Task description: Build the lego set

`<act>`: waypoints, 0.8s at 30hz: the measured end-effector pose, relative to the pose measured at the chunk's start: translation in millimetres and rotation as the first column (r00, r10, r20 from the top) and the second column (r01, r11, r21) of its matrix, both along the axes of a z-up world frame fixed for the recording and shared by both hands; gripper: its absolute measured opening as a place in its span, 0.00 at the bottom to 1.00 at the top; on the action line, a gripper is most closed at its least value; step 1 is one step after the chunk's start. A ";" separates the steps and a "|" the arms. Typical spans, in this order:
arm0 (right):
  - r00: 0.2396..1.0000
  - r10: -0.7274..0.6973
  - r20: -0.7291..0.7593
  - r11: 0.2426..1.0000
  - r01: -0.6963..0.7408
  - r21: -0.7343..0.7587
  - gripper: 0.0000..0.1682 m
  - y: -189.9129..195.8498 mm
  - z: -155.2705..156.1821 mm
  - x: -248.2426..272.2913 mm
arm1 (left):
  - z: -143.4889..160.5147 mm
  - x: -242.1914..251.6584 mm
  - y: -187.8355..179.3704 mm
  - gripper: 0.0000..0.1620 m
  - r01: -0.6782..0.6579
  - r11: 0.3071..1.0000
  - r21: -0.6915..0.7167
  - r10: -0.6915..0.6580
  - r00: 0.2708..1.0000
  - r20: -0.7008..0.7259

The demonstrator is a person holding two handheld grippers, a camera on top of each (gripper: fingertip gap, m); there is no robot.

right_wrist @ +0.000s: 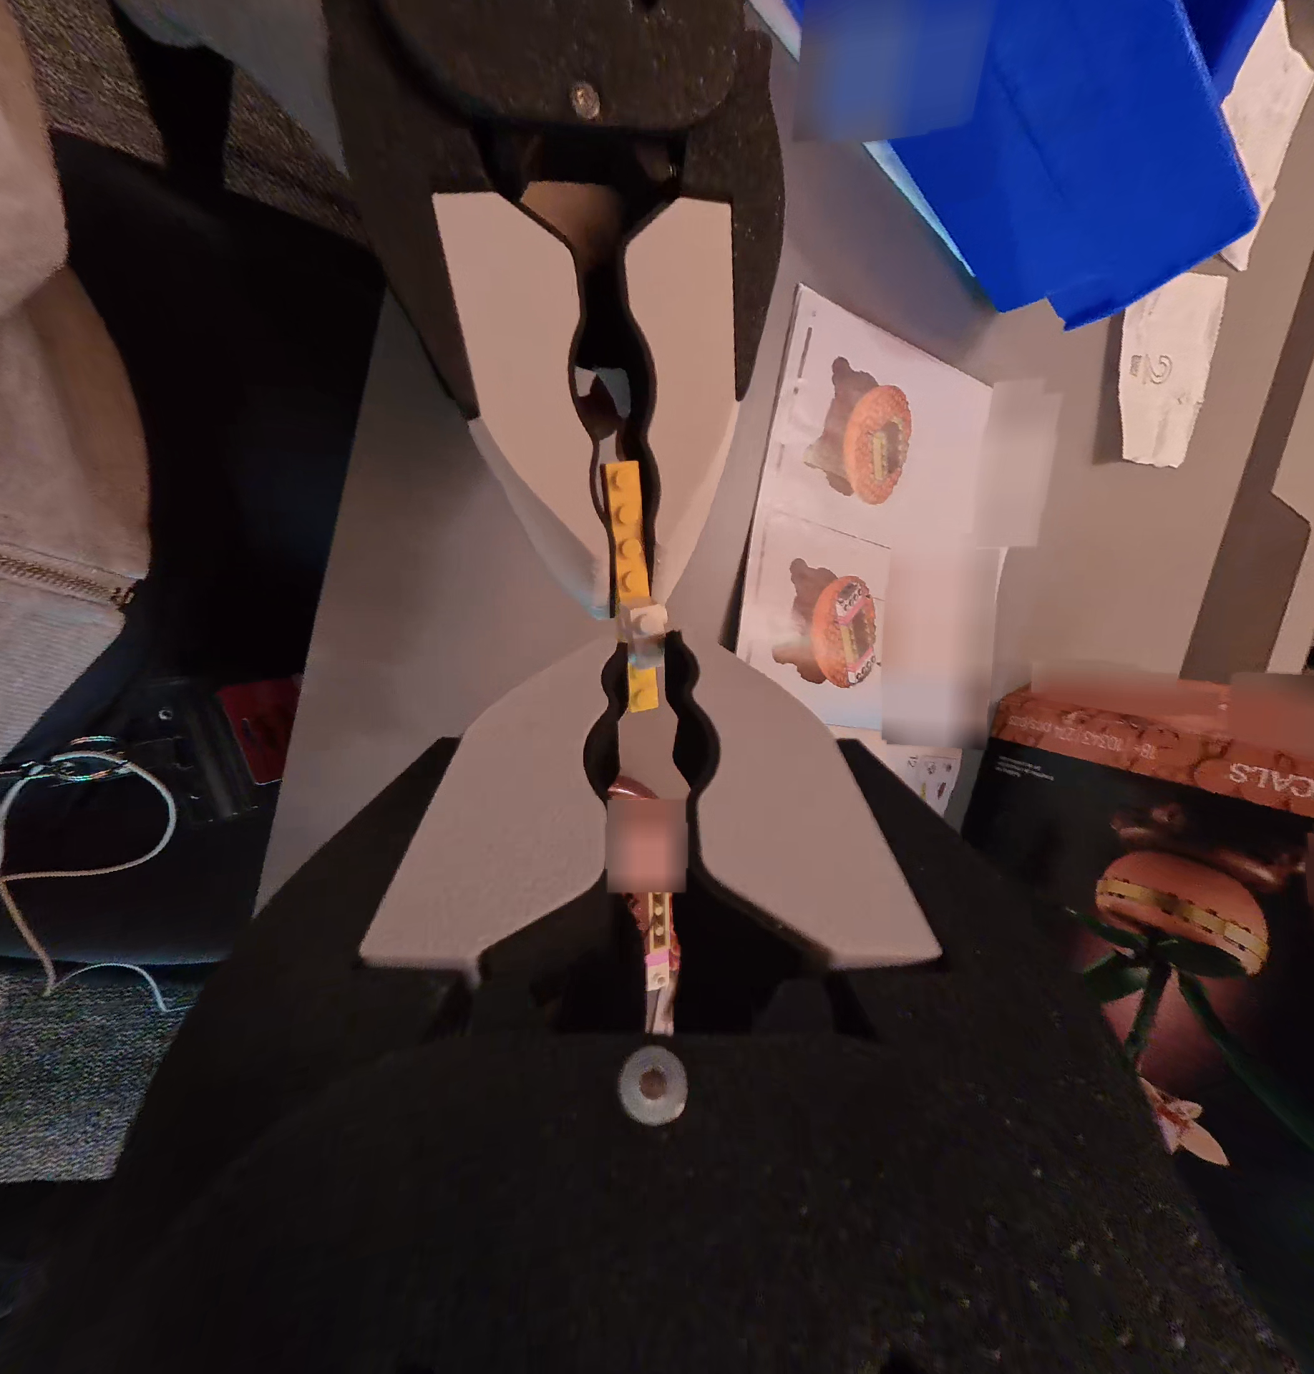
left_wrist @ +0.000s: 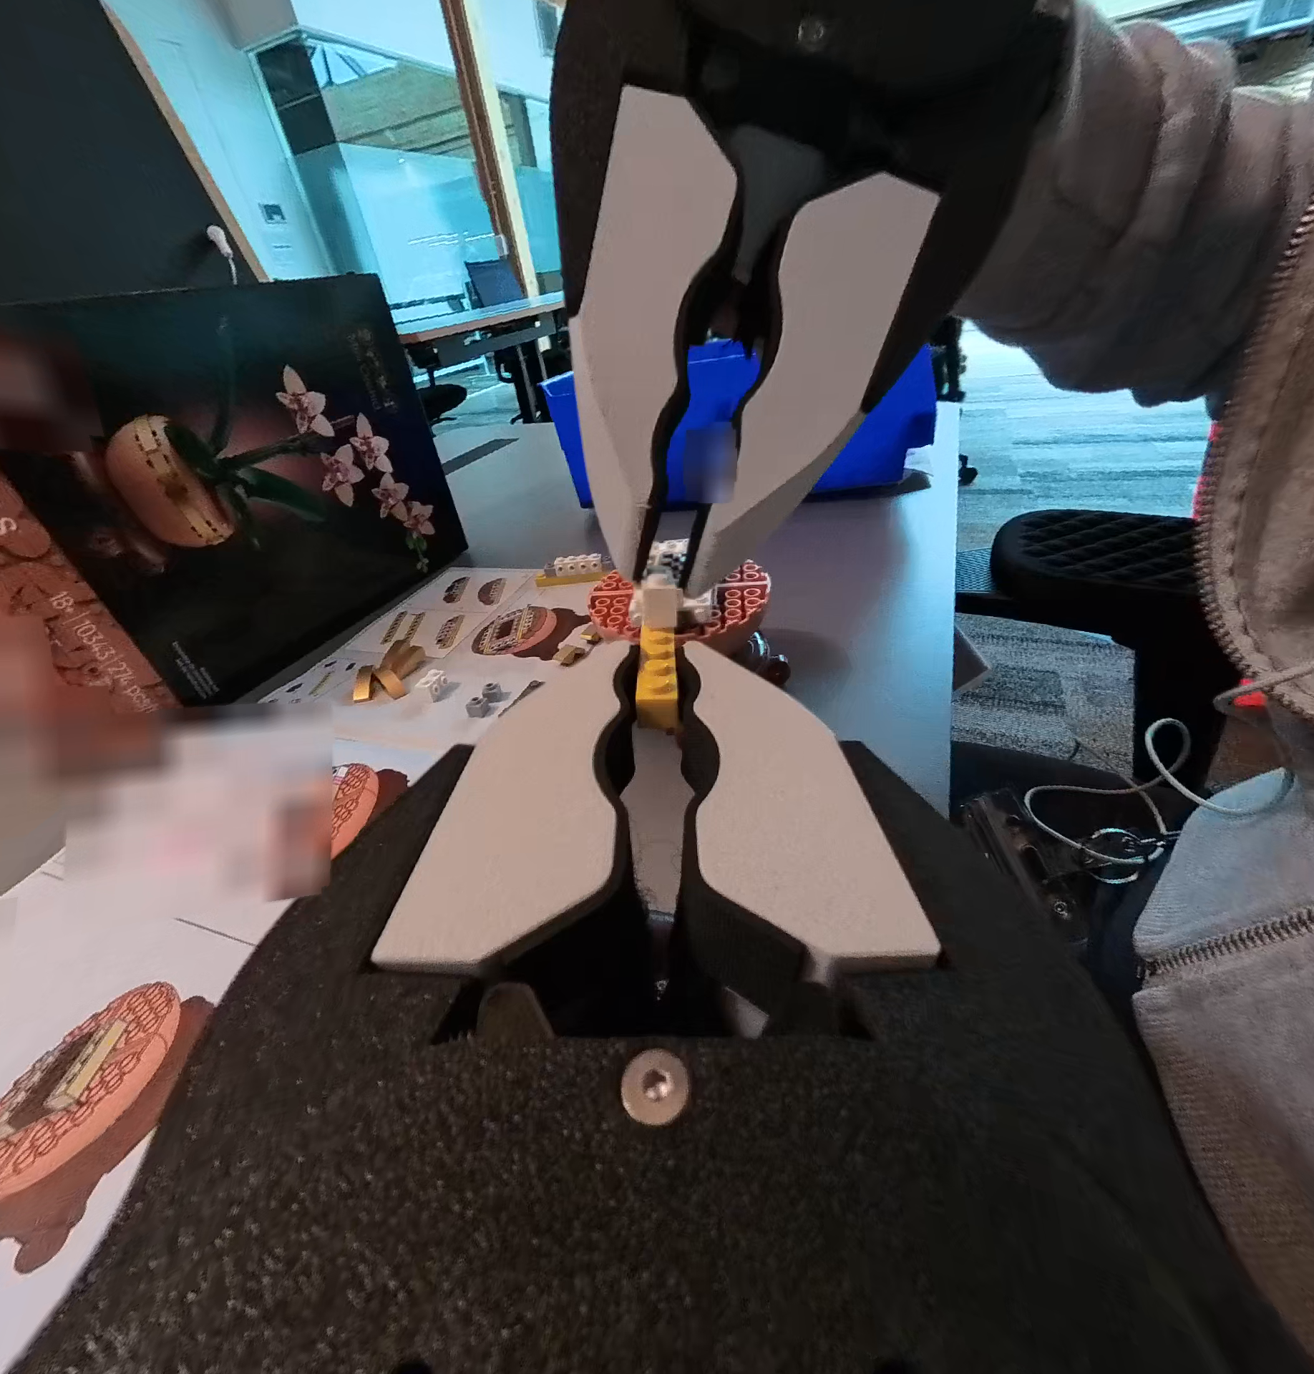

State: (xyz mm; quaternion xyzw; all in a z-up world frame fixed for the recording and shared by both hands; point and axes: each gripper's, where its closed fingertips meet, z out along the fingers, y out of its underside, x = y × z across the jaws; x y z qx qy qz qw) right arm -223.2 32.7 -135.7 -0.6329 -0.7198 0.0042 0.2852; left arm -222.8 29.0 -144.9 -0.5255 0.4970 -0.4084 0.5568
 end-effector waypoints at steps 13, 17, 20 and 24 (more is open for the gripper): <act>0.999 -0.006 0.041 0.999 0.004 0.046 0.05 0.8 -3.0 -1.0 | -1.0 -2.2 0.8 0.04 -0.042 0.996 0.077 0.043 0.999 -0.019; 0.999 -0.028 0.042 0.998 0.026 0.049 0.05 2.6 -4.9 -0.2 | -0.9 -2.3 2.3 0.04 -0.062 0.995 0.081 0.065 0.998 -0.025; 0.994 -0.057 0.092 0.995 0.050 0.084 0.05 5.2 -10.9 2.0 | -6.6 0.0 4.2 0.04 -0.093 0.991 0.095 0.099 0.993 -0.066; 0.987 -0.114 0.117 0.982 0.094 0.163 0.05 10.5 -10.6 1.0 | -5.9 -1.0 9.1 0.04 -0.132 0.990 0.049 0.135 0.989 -0.064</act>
